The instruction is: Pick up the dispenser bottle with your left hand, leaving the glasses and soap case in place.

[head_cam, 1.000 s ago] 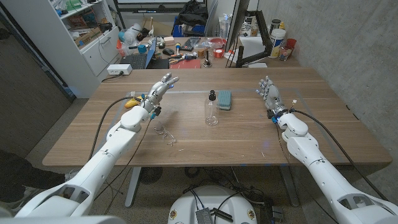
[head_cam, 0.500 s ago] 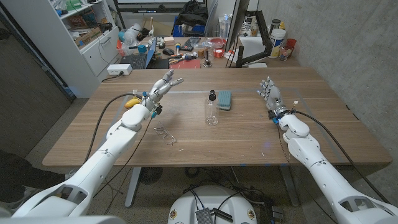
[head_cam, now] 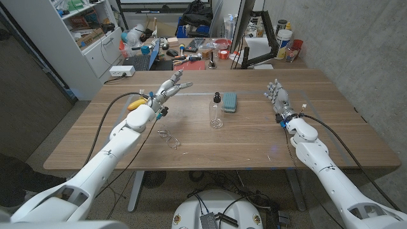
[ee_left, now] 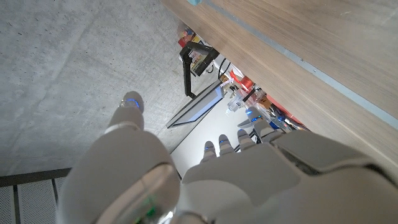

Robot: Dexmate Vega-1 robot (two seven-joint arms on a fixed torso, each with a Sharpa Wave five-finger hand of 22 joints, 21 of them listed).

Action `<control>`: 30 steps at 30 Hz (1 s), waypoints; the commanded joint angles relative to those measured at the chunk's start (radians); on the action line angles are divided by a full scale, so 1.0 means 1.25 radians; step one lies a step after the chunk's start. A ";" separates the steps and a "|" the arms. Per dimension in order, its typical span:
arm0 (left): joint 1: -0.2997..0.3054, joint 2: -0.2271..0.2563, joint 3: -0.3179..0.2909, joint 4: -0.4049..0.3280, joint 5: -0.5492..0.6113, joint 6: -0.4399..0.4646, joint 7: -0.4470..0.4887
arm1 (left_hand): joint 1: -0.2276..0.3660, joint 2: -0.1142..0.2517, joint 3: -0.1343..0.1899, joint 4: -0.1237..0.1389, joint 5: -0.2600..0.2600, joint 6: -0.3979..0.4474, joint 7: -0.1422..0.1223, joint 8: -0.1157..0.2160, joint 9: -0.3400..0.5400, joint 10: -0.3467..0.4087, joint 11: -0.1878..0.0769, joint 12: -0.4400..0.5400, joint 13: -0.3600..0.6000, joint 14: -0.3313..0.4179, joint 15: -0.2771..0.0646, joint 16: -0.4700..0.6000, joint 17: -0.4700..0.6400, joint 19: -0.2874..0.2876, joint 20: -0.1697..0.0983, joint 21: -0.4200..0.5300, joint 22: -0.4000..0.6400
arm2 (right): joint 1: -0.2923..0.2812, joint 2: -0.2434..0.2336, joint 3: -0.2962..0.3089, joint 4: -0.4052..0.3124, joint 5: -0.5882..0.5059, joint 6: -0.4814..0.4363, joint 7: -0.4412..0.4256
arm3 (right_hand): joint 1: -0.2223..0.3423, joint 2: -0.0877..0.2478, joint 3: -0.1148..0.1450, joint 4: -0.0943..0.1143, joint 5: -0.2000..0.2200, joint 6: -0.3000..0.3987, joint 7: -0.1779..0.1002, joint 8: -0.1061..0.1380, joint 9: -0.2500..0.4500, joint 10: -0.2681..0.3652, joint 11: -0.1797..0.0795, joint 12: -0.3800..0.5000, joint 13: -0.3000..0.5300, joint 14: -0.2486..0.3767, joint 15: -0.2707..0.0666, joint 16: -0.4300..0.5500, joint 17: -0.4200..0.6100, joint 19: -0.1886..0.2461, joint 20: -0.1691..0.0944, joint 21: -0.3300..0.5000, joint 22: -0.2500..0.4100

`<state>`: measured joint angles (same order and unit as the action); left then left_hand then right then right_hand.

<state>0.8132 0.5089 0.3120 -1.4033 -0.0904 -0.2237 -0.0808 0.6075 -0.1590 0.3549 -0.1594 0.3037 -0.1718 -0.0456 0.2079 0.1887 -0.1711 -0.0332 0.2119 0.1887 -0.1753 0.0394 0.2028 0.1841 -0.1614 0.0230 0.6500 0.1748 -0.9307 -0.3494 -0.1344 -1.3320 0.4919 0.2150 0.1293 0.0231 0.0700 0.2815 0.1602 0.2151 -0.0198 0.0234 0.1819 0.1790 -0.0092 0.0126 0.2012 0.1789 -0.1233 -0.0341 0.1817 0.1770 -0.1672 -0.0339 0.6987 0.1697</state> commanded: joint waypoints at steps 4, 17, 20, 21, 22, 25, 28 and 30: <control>-0.041 0.029 0.045 0.027 0.020 -0.052 -0.047 | 0.028 -0.013 -0.021 -0.002 0.010 -0.121 0.043 -0.011 0.003 -0.041 0.025 -0.003 0.005 -0.058 0.003 -0.011 0.002 -0.009 -0.002 -0.018 0.002 | -0.012 -0.002 0.009 -0.012 0.003 0.000 -0.011 | -0.001 0.032 -0.005 0.000 0.006 0.000 0.000 0.007 0.003 -0.001 0.003 0.006 0.004 -0.004 -0.013 0.006 0.002 -0.010 -0.082 -0.003 0.003; -0.074 0.061 0.080 0.044 0.020 -0.082 -0.094 | 0.059 -0.010 -0.055 0.001 0.030 -0.202 0.094 -0.026 0.004 -0.109 0.043 -0.018 0.008 -0.109 0.015 -0.018 0.004 -0.044 -0.006 -0.056 0.003 | -0.017 0.002 0.010 -0.016 0.002 0.000 -0.020 | -0.002 0.031 -0.007 0.001 0.006 0.002 0.001 0.007 0.003 0.002 0.004 0.007 0.004 -0.003 -0.013 0.006 0.002 -0.007 -0.081 -0.008 0.003; -0.082 0.067 0.087 0.049 0.014 -0.088 -0.109 | 0.062 -0.009 -0.058 0.002 0.032 -0.211 0.099 -0.026 0.004 -0.116 0.044 -0.018 0.008 -0.116 0.018 -0.018 0.004 -0.050 -0.006 -0.061 0.003 | -0.016 0.003 0.009 -0.017 0.001 0.000 -0.021 | -0.002 0.031 -0.008 0.001 0.007 0.002 0.001 0.007 0.003 0.003 0.004 0.007 0.004 -0.003 -0.012 0.006 0.002 -0.007 -0.080 -0.008 0.003; -0.085 0.069 0.089 0.052 0.012 -0.089 -0.115 | 0.064 -0.009 -0.060 0.002 0.033 -0.218 0.100 -0.027 0.005 -0.121 0.044 -0.019 0.008 -0.120 0.019 -0.019 0.004 -0.053 -0.006 -0.064 0.003 | -0.016 0.003 0.009 -0.017 0.001 0.000 -0.021 | -0.002 0.031 -0.008 0.001 0.007 0.002 0.001 0.007 0.003 0.003 0.004 0.007 0.004 -0.003 -0.012 0.006 0.002 -0.007 -0.081 -0.008 0.003; -0.089 0.072 0.093 0.054 0.012 -0.091 -0.122 | 0.065 -0.008 -0.062 0.003 0.034 -0.223 0.100 -0.027 0.005 -0.127 0.046 -0.019 0.008 -0.126 0.020 -0.019 0.004 -0.058 -0.004 -0.067 0.003 | -0.016 0.004 0.008 -0.017 0.000 0.000 -0.022 | -0.002 0.031 -0.008 0.001 0.007 0.002 0.001 0.007 0.003 0.003 0.004 0.007 0.004 -0.003 -0.012 0.006 0.002 -0.006 -0.081 -0.008 0.003; -0.100 0.080 0.102 0.061 0.007 -0.098 -0.145 | 0.070 -0.005 -0.070 0.005 0.040 -0.250 0.104 -0.028 0.005 -0.145 0.051 -0.020 0.009 -0.146 0.025 -0.021 0.005 -0.071 -0.003 -0.078 0.004 | -0.015 0.004 0.007 -0.018 0.000 -0.001 -0.023 | -0.002 0.031 -0.009 0.001 0.007 0.003 0.002 0.007 0.003 0.003 0.004 0.007 0.004 -0.002 -0.012 0.006 0.002 -0.006 -0.081 -0.010 0.003; -0.110 0.087 0.111 0.066 0.005 -0.106 -0.162 | 0.074 -0.003 -0.076 0.007 0.045 -0.269 0.107 -0.028 0.005 -0.161 0.053 -0.020 0.010 -0.163 0.031 -0.022 0.006 -0.085 -0.001 -0.088 0.004 | -0.016 0.004 0.007 -0.020 -0.002 -0.004 -0.026 | -0.002 0.031 -0.009 0.001 0.007 0.002 0.001 0.007 0.003 0.003 0.004 0.007 0.004 -0.003 -0.011 0.006 0.002 -0.005 -0.080 -0.010 0.003; -0.116 0.090 0.116 0.070 0.001 -0.111 -0.173 | 0.075 -0.002 -0.079 0.008 0.047 -0.273 0.108 -0.028 0.005 -0.167 0.054 -0.020 0.010 -0.168 0.033 -0.022 0.006 -0.091 0.000 -0.091 0.005 | -0.017 0.004 0.006 -0.022 -0.003 -0.005 -0.027 | -0.002 0.030 -0.010 0.001 0.007 0.003 0.001 0.007 0.003 0.003 0.004 0.007 0.004 -0.003 -0.011 0.006 0.002 -0.005 -0.080 -0.011 0.003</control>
<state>0.7079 0.5927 0.4215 -1.3394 -0.0735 -0.3320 -0.2277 0.6890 -0.1642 0.2644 -0.1505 0.3556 -0.1729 0.0845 0.1731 0.1934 -0.1707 0.0239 0.1885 0.1980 -0.1693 0.0728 0.1773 0.1888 -0.1668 0.0179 0.5414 0.1758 -0.9497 -0.3467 -0.1231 -1.3523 0.4938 0.2155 0.1036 0.0231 0.0700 0.2732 0.1602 0.2151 -0.0198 0.0234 0.1819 0.1790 -0.0091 0.0126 0.2012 0.1788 -0.1233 -0.0341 0.1817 0.1771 -0.1672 -0.0339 0.6871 0.1697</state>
